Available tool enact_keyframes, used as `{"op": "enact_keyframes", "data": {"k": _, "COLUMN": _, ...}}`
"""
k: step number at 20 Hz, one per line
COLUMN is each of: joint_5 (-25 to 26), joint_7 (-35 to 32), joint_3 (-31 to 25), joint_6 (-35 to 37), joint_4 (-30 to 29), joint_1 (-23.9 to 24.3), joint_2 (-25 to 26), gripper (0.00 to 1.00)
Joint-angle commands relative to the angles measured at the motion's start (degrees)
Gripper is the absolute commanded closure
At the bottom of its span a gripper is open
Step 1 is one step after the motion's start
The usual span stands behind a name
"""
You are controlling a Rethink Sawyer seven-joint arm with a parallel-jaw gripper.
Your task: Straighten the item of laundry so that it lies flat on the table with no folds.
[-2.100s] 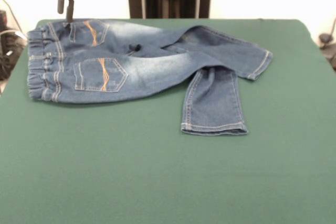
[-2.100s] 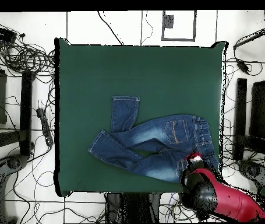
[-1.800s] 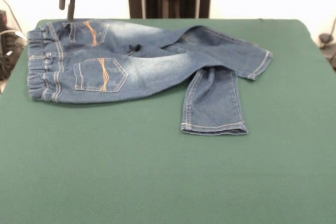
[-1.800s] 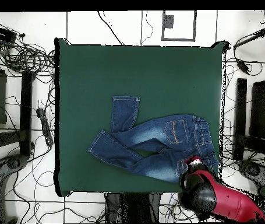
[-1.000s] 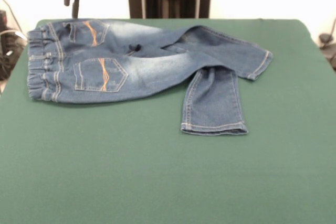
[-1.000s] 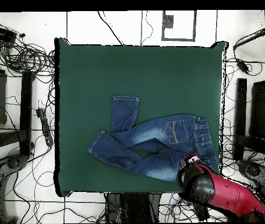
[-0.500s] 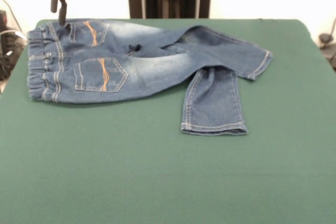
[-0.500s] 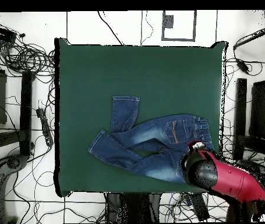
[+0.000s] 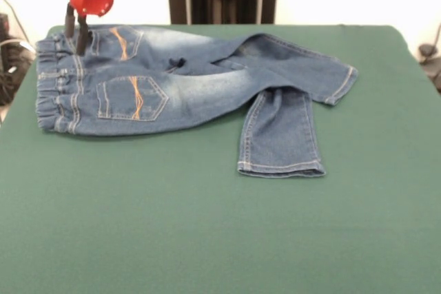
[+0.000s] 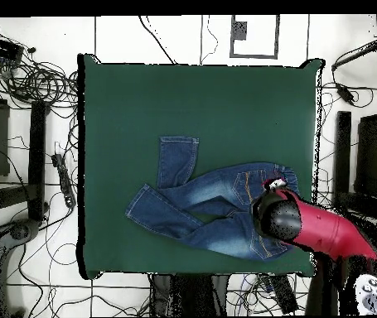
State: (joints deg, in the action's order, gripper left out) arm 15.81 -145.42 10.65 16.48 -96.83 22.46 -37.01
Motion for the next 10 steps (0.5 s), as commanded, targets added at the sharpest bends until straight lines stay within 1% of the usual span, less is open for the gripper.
{"op": "enact_keyframes", "data": {"k": 1, "joint_5": -6.4, "joint_7": -8.2, "joint_3": -2.2, "joint_6": 6.8, "joint_4": 8.4, "joint_1": -5.3, "joint_2": 9.0, "gripper": 0.00}}
{"op": "enact_keyframes", "data": {"k": 5, "joint_5": -8.4, "joint_7": -7.6, "joint_3": -2.3, "joint_6": 7.0, "joint_4": 11.5, "joint_1": -5.5, "joint_2": 12.2, "gripper": 0.00}}
{"op": "enact_keyframes", "data": {"k": 10, "joint_5": -8.7, "joint_7": -6.9, "joint_3": -0.7, "joint_6": 5.6, "joint_4": 14.6, "joint_1": -6.1, "joint_2": 17.4, "gripper": 0.00}}
